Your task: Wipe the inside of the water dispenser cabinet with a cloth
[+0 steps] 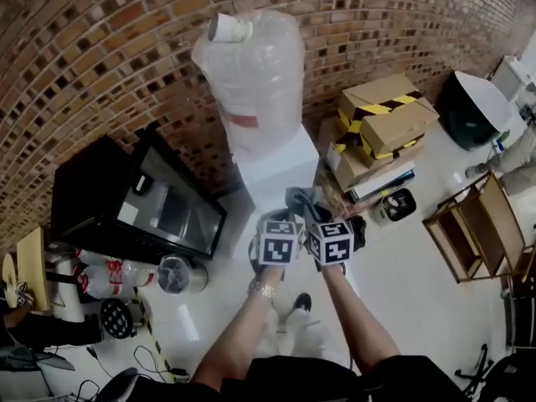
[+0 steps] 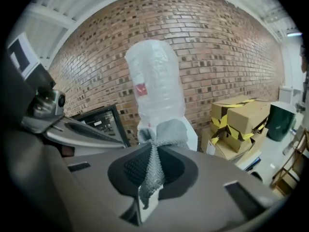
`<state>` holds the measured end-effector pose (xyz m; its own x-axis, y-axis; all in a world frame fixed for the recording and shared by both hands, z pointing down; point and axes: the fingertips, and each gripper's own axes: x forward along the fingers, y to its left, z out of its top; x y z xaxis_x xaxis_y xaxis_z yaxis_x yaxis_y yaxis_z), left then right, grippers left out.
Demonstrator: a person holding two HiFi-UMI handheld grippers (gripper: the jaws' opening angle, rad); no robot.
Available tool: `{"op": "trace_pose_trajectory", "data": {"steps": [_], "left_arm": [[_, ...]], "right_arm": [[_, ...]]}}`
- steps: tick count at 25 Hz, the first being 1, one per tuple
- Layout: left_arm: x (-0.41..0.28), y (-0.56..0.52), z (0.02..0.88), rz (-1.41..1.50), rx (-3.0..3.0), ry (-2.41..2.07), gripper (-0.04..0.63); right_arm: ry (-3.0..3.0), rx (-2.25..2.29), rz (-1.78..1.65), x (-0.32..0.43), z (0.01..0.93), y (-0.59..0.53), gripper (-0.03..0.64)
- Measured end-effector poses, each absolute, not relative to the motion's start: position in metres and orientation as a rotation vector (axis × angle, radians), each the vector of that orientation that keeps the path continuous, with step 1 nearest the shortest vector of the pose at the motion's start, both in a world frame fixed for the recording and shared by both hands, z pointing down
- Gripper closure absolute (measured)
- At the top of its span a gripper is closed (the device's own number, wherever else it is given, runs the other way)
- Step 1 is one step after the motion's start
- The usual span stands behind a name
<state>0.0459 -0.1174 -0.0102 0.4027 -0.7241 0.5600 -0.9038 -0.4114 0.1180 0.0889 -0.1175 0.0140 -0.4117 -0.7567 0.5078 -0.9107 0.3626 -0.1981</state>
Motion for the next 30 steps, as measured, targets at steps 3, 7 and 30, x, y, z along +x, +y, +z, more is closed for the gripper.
{"op": "trace_pose_trajectory", "data": {"steps": [3,7,30], "left_arm": [[0.050,-0.117,-0.036,0.575,2.255,-1.421,0.594],[0.042,-0.107,-0.057,0.546,2.263,-1.450,0.594],[-0.051,0.026,-0.106,0.524,2.441,-1.334,0.594]], "right_arm": [[-2.326,1.459,0.632,0.089,-0.013,-0.119,0.595],[-2.333,1.490,0.632,0.090,-0.038,-0.110,0.595],[-2.325,1.644,0.570,-0.007,-0.105,0.048,0.595]]}}
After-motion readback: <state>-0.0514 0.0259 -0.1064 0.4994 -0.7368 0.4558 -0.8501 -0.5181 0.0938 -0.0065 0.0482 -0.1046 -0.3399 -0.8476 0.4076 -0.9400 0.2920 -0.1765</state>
